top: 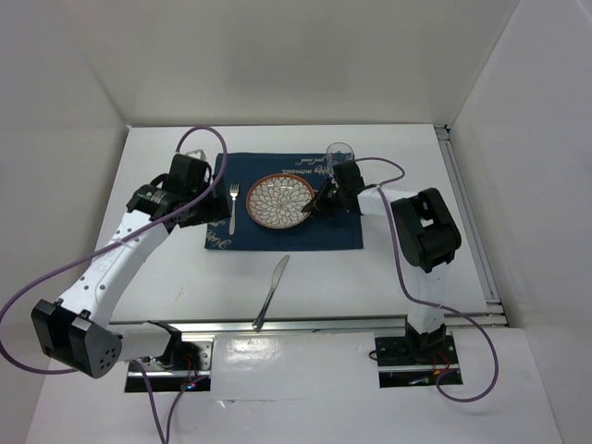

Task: Set the dinner table for one person

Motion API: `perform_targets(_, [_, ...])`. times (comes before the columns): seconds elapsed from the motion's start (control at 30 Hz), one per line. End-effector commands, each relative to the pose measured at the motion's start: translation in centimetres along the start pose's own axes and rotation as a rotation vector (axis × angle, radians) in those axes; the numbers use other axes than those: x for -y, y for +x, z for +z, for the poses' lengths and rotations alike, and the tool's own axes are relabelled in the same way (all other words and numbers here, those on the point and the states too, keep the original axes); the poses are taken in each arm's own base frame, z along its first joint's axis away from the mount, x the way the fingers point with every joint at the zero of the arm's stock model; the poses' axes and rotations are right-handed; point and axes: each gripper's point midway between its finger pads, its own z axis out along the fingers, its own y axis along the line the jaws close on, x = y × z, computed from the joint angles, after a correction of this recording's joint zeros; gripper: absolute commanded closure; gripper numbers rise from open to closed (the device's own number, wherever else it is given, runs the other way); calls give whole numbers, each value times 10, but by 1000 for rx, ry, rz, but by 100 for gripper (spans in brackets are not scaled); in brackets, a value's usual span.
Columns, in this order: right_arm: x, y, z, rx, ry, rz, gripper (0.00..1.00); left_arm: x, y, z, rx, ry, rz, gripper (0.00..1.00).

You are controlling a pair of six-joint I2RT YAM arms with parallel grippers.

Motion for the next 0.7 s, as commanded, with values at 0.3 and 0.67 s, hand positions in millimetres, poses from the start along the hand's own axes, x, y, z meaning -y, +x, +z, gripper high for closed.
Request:
perform_targets(0.3, [-70, -12, 1, 39, -192, -58, 100, -2, -4, -7, 48, 9, -4, 15])
perform_targets(0.67, [-49, -15, 6, 89, -91, -72, 21, -5, 1, -11, 42, 5, -3, 15])
